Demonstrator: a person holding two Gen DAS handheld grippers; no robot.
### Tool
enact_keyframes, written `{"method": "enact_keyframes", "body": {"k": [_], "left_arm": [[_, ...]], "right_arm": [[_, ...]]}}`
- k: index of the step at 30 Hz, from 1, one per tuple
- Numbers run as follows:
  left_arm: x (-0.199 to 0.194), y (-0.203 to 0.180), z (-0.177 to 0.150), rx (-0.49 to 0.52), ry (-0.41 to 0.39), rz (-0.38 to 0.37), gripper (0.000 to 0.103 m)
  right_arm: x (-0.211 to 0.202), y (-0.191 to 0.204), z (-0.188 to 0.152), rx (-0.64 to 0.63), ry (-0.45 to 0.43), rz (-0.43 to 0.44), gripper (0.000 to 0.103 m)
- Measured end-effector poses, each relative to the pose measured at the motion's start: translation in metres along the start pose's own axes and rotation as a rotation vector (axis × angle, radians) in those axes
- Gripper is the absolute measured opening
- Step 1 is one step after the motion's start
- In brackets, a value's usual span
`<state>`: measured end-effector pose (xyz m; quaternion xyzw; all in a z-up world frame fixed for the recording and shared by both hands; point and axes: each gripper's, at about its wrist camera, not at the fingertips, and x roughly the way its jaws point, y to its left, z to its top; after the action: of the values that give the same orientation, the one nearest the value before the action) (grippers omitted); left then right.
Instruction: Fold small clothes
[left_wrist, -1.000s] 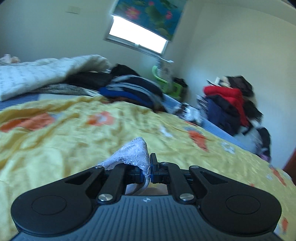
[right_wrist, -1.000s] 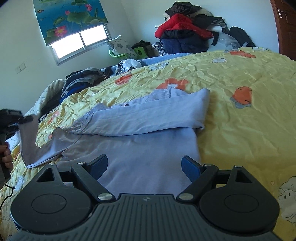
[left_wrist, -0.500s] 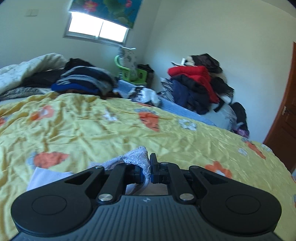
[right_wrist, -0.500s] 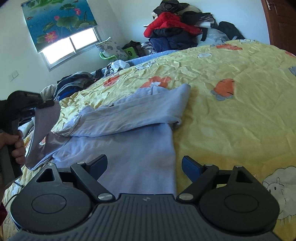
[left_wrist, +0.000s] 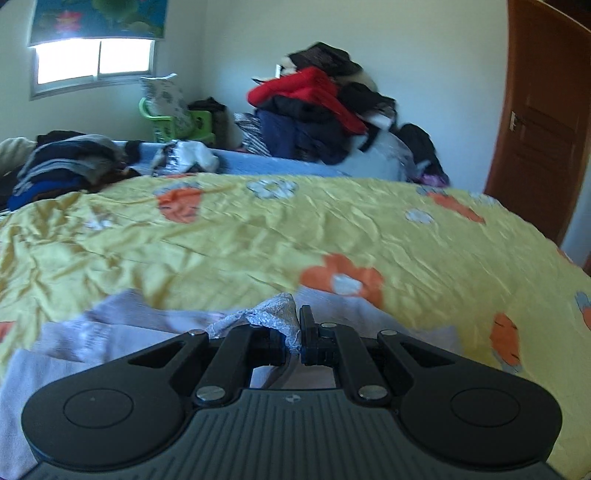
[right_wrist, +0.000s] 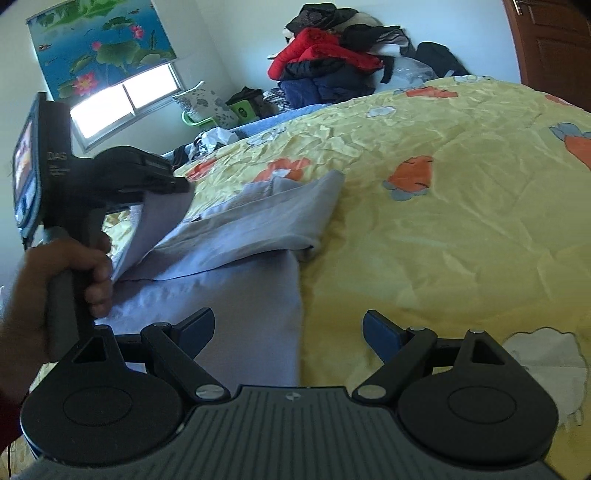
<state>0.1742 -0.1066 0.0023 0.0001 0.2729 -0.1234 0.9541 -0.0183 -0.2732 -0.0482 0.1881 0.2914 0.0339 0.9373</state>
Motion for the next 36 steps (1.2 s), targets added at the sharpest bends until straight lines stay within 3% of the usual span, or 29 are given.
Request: {"method": "enact_keyframes", "body": {"k": [6, 11, 13, 15, 16, 18, 21, 26, 29, 31, 34, 36], "left_arm": [[0.007, -0.029, -0.010, 0.060, 0.011, -0.025, 0.007], [0.026, -0.042, -0.010, 0.065, 0.131, -0.063, 0.014], [0.029, -0.045, -0.010, 0.052, 0.163, -0.083, 0.034], [0.027, -0.049, -0.009, 0.056, 0.152, -0.108, 0.092], [0.024, -0.053, -0.010, 0.069, 0.128, -0.116, 0.099], [0.018, -0.064, -0.010, 0.121, 0.089, -0.130, 0.101], [0.013, -0.077, -0.007, 0.181, 0.091, -0.179, 0.101], [-0.014, -0.055, 0.009, 0.153, 0.001, -0.204, 0.101], [-0.028, -0.019, 0.020, 0.085, -0.040, -0.136, 0.101], [-0.035, 0.013, 0.023, 0.037, -0.047, -0.047, 0.101], [-0.040, 0.053, 0.018, 0.000, -0.019, 0.075, 0.101], [-0.044, 0.075, 0.010, -0.011, -0.001, 0.132, 0.101]], "right_arm": [[-0.002, -0.014, -0.001, 0.029, -0.004, -0.024, 0.089], [-0.002, -0.017, -0.002, 0.036, -0.007, -0.026, 0.089], [-0.002, -0.017, -0.002, 0.034, -0.008, -0.028, 0.089], [-0.004, -0.018, -0.002, 0.035, -0.009, -0.030, 0.089], [-0.004, -0.018, -0.002, 0.035, -0.010, -0.033, 0.089], [-0.005, -0.019, -0.002, 0.035, -0.011, -0.039, 0.089], [-0.006, -0.020, -0.003, 0.033, -0.013, -0.050, 0.089], [-0.005, -0.018, 0.004, 0.016, -0.028, -0.067, 0.089], [-0.002, -0.010, 0.016, -0.016, -0.056, -0.053, 0.089], [0.002, 0.000, 0.026, -0.053, -0.085, -0.031, 0.089], [0.015, 0.016, 0.042, -0.118, -0.150, 0.021, 0.089], [0.035, 0.019, 0.053, -0.112, -0.125, 0.037, 0.085]]}}
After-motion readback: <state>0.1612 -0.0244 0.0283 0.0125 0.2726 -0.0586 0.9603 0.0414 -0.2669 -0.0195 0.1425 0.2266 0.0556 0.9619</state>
